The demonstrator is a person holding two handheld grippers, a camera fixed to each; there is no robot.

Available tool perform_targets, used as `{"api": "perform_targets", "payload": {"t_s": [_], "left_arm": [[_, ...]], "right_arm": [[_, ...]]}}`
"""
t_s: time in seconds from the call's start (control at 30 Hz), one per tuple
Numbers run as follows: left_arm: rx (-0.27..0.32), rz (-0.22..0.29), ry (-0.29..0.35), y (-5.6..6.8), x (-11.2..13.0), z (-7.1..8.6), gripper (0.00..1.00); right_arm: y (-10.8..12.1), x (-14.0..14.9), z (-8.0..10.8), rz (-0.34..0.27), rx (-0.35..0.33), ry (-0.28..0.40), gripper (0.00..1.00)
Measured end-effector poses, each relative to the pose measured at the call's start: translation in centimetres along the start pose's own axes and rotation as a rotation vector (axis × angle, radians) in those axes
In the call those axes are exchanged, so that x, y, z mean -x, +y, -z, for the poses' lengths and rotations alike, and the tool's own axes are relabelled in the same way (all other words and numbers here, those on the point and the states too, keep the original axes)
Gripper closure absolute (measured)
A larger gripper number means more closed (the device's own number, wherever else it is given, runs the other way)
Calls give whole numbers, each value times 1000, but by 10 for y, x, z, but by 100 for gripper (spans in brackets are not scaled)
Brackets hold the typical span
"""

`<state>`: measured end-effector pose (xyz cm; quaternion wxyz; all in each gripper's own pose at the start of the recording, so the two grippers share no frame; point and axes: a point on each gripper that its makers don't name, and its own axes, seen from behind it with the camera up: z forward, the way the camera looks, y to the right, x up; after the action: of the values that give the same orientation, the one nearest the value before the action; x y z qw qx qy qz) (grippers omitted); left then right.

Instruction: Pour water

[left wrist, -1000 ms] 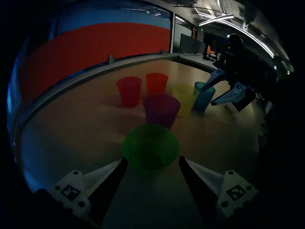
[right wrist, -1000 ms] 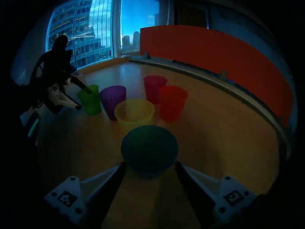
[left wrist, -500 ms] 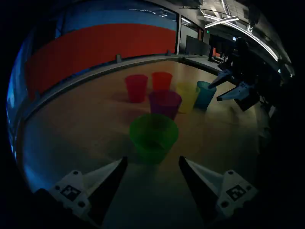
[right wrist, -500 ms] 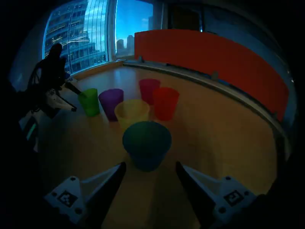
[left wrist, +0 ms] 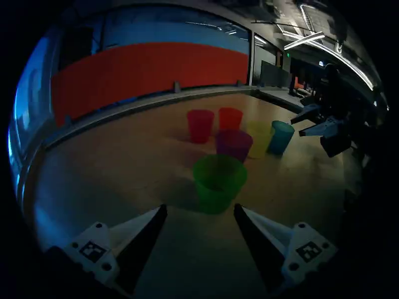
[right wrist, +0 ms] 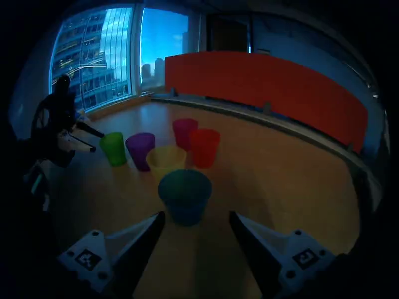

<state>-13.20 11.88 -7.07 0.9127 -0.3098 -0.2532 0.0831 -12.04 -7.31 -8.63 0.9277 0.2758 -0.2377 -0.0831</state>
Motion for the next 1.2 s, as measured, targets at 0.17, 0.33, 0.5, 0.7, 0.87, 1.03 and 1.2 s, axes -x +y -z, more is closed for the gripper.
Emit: {"api": "perform_targets", "payload": {"t_s": [0.17,0.33,0.5,0.7,0.87,1.03,1.2], "left_arm": [[-41,21,52,-10,-9,9,0],[-86,28,118,-20,-27,21,0],[-133,27,196,-30,-49,33,0],[-189,31,281,-39,-73,46,0],[-242,29,349,-46,-91,56,0],[-280,25,407,-50,-108,65,0],[-329,28,474,-57,-124,75,0]], "right_arm": [[4,-13,12,-12,22,51,0],[8,-30,21,-28,40,110,0],[18,-45,23,-37,79,162,0],[29,-65,24,-43,135,226,0],[40,-86,27,-52,196,295,0],[55,-101,27,-57,262,352,0],[69,-111,28,-49,345,407,0]]}}
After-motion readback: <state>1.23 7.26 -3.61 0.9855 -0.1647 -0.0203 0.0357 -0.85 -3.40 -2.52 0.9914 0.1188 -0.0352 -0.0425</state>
